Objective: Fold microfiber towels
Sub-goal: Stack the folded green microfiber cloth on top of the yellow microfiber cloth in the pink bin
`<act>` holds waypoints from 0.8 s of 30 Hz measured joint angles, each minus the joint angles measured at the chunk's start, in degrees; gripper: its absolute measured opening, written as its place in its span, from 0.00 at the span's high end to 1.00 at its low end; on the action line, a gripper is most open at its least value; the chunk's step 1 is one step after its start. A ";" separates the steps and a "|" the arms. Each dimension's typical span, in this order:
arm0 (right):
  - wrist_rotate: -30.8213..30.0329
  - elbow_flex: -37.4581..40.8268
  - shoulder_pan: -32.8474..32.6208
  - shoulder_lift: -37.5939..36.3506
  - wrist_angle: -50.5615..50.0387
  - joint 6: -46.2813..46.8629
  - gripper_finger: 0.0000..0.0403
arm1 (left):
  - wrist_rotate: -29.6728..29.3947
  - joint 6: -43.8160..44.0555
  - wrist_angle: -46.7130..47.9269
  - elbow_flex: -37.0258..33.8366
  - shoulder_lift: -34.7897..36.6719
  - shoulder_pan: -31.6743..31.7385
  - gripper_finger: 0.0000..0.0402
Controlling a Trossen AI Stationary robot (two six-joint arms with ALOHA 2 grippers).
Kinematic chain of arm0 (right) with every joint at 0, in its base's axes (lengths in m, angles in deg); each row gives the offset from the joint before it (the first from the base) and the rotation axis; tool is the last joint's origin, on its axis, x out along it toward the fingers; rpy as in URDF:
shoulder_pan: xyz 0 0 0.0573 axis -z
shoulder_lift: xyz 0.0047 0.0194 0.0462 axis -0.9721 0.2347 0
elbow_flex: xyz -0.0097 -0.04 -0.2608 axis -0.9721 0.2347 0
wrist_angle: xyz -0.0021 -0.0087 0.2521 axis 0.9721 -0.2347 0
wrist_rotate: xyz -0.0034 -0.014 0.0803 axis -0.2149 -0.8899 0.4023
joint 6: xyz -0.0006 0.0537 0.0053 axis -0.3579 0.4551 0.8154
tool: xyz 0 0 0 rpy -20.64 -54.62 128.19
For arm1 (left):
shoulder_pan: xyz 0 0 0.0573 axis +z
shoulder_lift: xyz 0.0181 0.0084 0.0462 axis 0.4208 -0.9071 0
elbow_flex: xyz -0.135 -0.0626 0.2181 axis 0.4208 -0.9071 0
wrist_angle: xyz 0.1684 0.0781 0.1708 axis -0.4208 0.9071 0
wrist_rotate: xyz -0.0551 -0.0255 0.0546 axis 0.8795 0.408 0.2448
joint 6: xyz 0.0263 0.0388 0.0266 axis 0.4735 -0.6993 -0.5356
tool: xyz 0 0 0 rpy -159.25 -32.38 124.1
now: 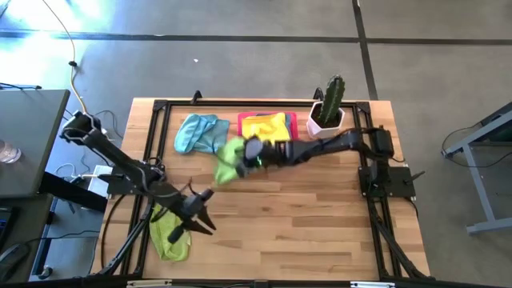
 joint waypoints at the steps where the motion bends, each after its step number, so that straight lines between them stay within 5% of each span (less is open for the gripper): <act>1: -0.18 -0.96 1.48 0.00 0.01 -0.83 1.00 | -1.17 -0.63 1.21 0.00 1.48 -0.41 0.82; 11: 0.07 -4.46 12.60 -0.15 -9.36 -2.45 1.00 | -13.18 -2.07 9.68 0.00 9.56 -4.17 0.82; 24: -8.40 -9.19 13.92 -0.20 -34.95 -0.68 1.00 | -14.77 -1.59 12.92 0.03 9.56 -5.23 0.82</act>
